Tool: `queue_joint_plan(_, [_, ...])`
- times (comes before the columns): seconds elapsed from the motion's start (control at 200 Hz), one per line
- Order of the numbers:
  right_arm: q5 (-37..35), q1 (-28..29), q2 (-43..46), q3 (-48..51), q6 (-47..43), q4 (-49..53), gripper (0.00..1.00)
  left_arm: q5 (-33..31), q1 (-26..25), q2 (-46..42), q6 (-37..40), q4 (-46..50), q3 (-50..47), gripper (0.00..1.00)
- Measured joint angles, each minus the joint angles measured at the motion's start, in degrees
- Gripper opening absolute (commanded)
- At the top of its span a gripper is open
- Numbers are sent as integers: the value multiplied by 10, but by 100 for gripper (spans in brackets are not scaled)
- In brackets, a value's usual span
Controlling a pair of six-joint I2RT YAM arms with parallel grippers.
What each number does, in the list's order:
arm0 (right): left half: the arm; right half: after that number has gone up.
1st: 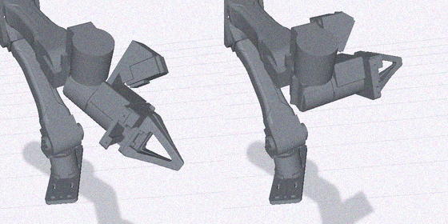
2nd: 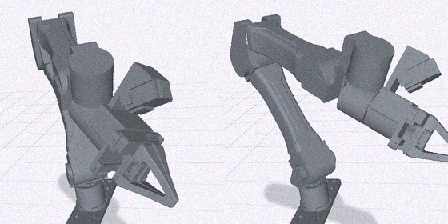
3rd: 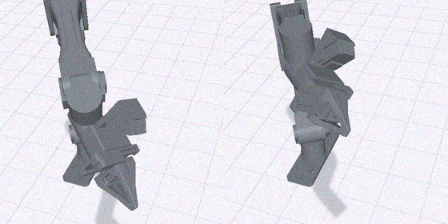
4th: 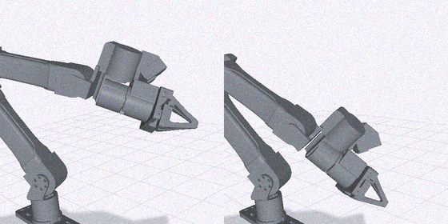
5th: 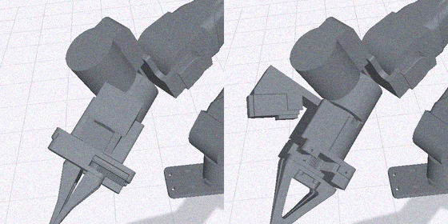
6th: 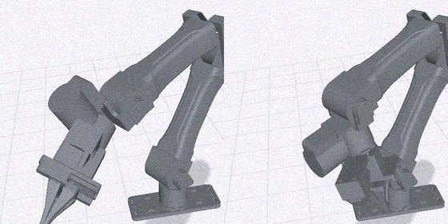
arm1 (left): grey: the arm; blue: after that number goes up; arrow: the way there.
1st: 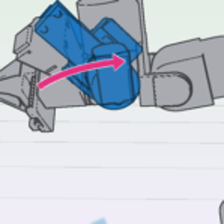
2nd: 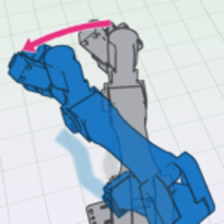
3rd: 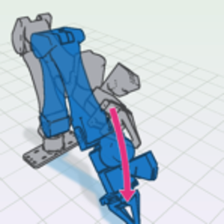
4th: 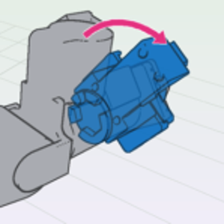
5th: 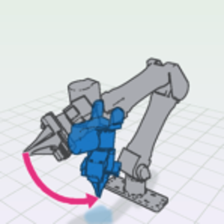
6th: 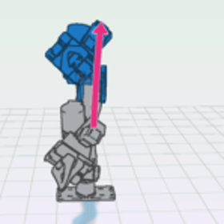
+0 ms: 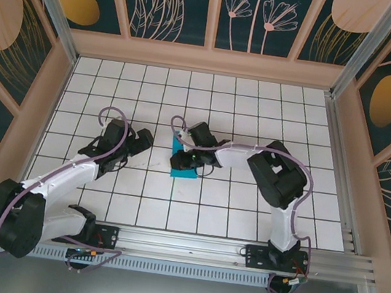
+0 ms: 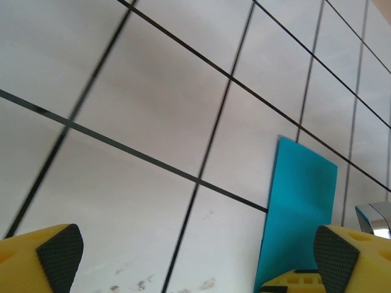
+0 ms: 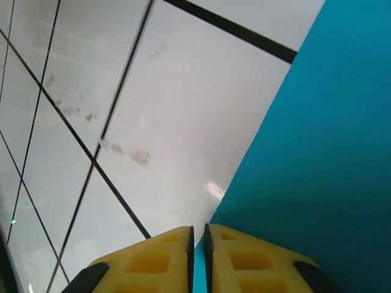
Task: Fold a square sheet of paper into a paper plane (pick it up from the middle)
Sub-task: Turn over the paper at the center of the table, then third fold the triangle at the center of the table.
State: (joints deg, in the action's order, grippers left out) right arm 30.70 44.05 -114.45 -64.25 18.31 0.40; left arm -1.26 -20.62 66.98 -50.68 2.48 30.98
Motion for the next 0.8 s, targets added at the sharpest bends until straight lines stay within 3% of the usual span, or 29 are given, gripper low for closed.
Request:
queue_joint_plan(0.185, [35, -25, 54, 54, 25, -2, 33, 63, -2, -1, -2, -40, -17, 85])
queue_joint_plan(0.315, [40, -31, 106, 83, 54, -15, 37, 96, -22, 11, -14, -74, -17, 63])
queue_joint_plan(0.455, [36, -73, 183, 150, 99, -46, 26, 114, -69, 43, -34, -105, -12, 32])
queue_joint_plan(0.575, [20, -103, 199, 169, 127, -52, 18, 120, -113, 84, -65, -139, -4, 14])
queue_joint_plan(0.711, [12, -103, 187, 169, 151, -65, 12, 128, -155, 128, -89, -174, 0, 0])
queue_joint_plan(0.801, [9, -103, 166, 166, 163, -74, 12, 129, -177, 157, -101, -193, 5, 0])
